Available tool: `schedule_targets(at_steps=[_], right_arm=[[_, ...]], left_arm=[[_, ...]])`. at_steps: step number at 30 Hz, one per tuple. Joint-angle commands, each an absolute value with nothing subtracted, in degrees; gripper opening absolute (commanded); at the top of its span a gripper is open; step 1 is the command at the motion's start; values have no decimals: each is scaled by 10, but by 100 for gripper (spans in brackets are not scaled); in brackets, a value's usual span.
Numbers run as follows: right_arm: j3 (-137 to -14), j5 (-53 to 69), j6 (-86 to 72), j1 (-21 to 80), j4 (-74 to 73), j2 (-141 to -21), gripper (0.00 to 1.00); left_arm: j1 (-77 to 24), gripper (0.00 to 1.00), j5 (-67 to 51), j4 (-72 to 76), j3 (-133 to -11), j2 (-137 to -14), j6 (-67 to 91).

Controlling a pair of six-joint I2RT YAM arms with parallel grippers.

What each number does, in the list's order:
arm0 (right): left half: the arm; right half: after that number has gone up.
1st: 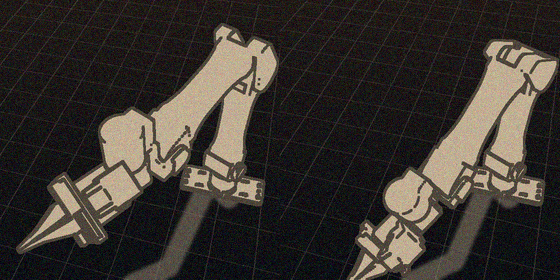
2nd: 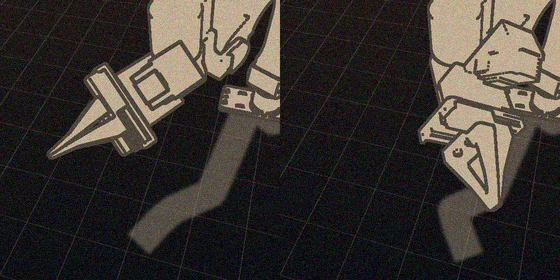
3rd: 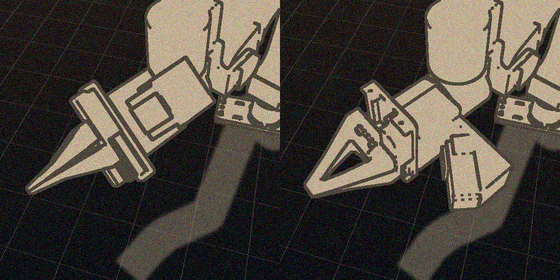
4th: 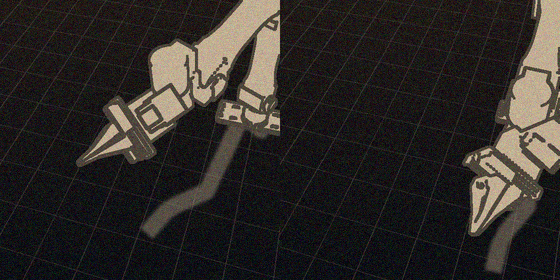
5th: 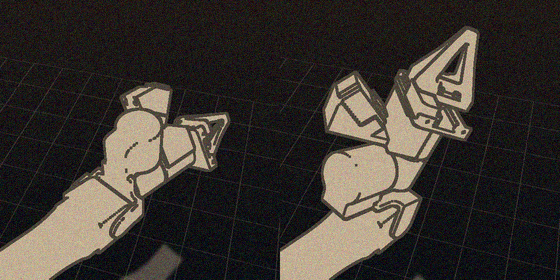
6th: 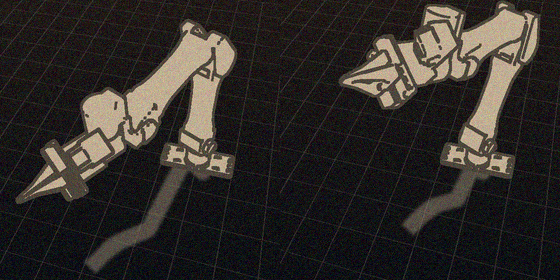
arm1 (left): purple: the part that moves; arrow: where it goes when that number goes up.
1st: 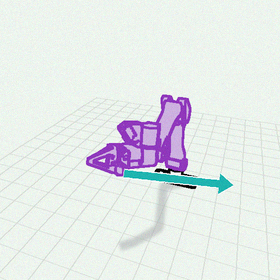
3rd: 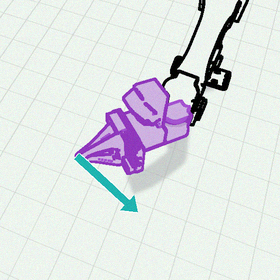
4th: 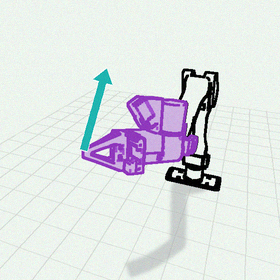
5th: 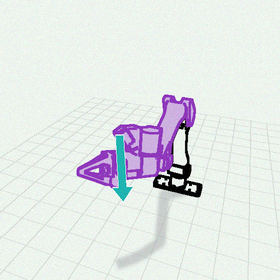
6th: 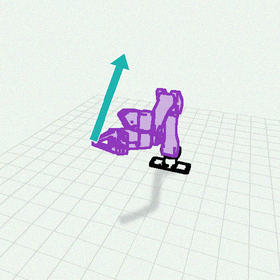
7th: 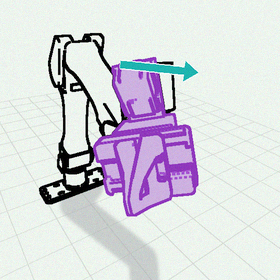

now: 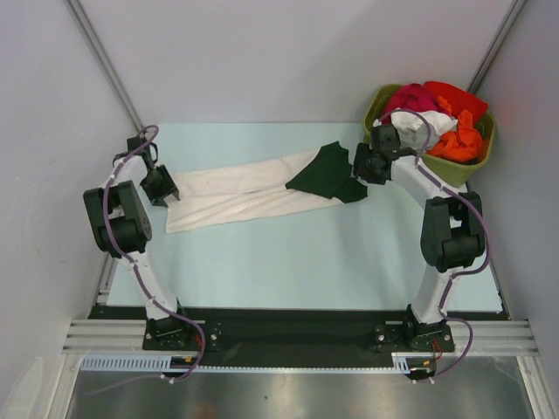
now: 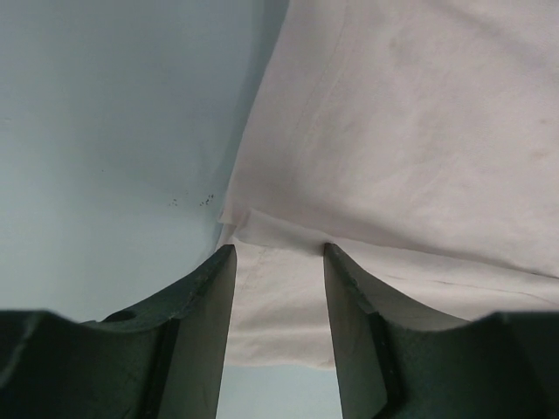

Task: Fold and stack the t-shirts
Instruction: Fold the tshirt

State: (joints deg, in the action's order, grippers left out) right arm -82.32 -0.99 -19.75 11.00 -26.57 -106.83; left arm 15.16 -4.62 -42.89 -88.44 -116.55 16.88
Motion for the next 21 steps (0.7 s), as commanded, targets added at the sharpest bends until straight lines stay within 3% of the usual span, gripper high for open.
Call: schedule_targets(at_steps=[1,9,13,21], right_arm=[[-859,11,-180,135,-262,-1055,60],[-948,38,-179,195,-255,-1135,63],[-1031,57,-170,219,-277,-1195,64],[-1102,91,-112,244,-279,-1270,70]], left_arm=[[151,50,-27,-436,-923,-1178,157],[149,49,-42,-439,-945,-1207,158],[148,24,-35,-440,-949,-1211,161],[149,10,4,-440,-950,-1173,161]])
